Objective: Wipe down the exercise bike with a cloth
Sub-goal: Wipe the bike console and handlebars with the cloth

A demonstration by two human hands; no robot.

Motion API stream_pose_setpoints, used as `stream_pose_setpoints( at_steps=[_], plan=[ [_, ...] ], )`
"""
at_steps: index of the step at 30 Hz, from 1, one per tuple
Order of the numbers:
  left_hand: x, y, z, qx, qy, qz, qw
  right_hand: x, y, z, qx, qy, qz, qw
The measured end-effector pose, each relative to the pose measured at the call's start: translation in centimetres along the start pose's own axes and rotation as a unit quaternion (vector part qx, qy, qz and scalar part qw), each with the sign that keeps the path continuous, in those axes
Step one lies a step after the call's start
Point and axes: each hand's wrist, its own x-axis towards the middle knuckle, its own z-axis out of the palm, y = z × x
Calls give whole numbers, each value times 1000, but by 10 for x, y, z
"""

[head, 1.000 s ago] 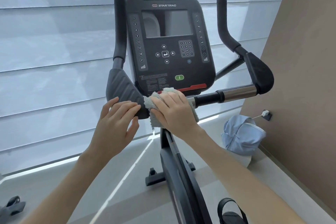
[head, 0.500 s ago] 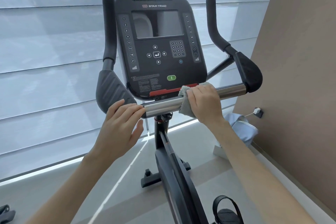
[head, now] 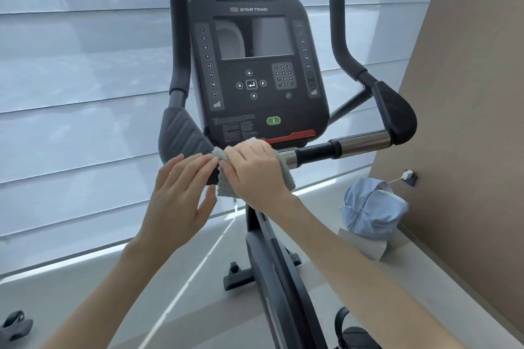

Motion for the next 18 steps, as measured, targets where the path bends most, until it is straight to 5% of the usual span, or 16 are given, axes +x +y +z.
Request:
stream_pose_setpoints(
  at_steps=[6, 18],
  plan=[
    [1, 11, 7, -17, -13, 3, 1000, -36, 40, 10, -85, 85, -110, 987],
    [6, 17, 21, -15, -45, 20, 999, -62, 135, 1, -65, 101, -65, 991]
  ],
)
